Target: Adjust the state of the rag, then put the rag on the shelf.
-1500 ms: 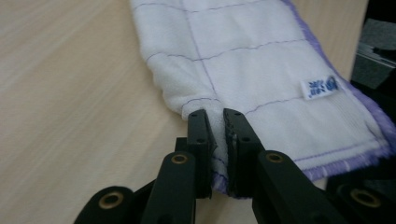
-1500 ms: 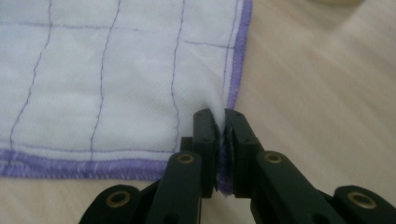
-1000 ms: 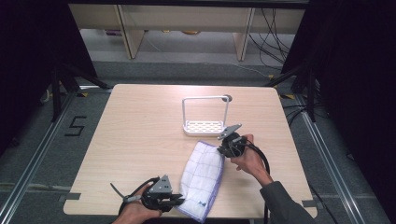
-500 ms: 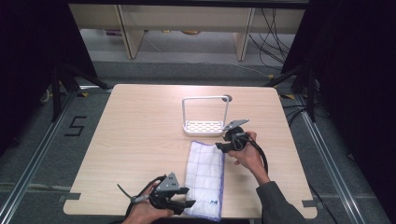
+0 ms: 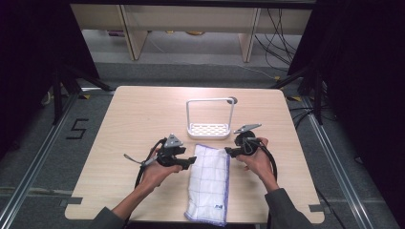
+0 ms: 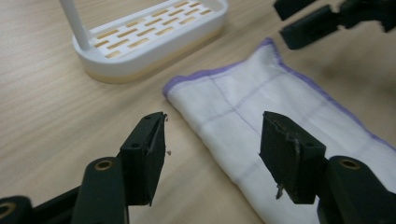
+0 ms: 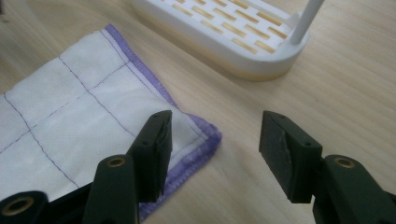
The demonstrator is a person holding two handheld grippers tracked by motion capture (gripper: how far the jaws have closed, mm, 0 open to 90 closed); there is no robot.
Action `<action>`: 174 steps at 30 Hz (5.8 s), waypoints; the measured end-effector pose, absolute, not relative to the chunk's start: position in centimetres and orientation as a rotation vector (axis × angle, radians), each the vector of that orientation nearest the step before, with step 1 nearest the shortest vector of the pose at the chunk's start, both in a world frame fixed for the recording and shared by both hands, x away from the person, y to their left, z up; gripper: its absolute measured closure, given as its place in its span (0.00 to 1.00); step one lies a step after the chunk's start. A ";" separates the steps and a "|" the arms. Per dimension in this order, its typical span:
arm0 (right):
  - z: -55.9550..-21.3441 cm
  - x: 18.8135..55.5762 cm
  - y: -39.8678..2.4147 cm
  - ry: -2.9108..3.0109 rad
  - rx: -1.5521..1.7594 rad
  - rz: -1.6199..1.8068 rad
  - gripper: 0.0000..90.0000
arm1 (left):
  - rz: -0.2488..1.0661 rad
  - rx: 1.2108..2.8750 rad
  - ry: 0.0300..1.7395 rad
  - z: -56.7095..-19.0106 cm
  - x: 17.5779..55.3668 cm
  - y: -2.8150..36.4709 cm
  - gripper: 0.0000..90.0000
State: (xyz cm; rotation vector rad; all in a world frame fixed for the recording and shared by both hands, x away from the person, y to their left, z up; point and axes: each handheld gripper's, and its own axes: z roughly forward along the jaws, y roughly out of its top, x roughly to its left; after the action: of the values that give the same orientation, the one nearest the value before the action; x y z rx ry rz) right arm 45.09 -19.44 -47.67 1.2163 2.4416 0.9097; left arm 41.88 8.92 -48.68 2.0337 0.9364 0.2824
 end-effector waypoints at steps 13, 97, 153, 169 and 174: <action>-48.8 45.8 -18.2 2.413 1.291 0.854 0.47 | 0.281 2.072 0.993 -51.1 45.9 7.0 0.45; -41.2 39.7 -18.0 2.404 1.043 1.148 0.94 | 0.308 1.975 0.625 -41.9 40.2 8.3 0.94; -23.8 48.6 -16.9 2.139 0.933 1.260 0.94 | 0.515 1.832 0.692 -25.9 48.6 9.2 0.93; -24.0 52.7 -16.3 2.063 1.022 1.268 0.94 | 0.538 1.745 0.799 -26.2 53.3 8.8 0.93; -25.1 54.4 -16.2 2.041 1.036 1.247 0.94 | 0.524 1.722 0.850 -27.3 54.7 8.4 0.92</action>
State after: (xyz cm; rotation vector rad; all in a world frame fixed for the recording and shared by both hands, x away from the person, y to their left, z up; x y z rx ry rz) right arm 54.38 -16.16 -25.08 1.0356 2.0413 1.2467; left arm 54.75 8.44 -27.26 1.7223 0.8503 0.5239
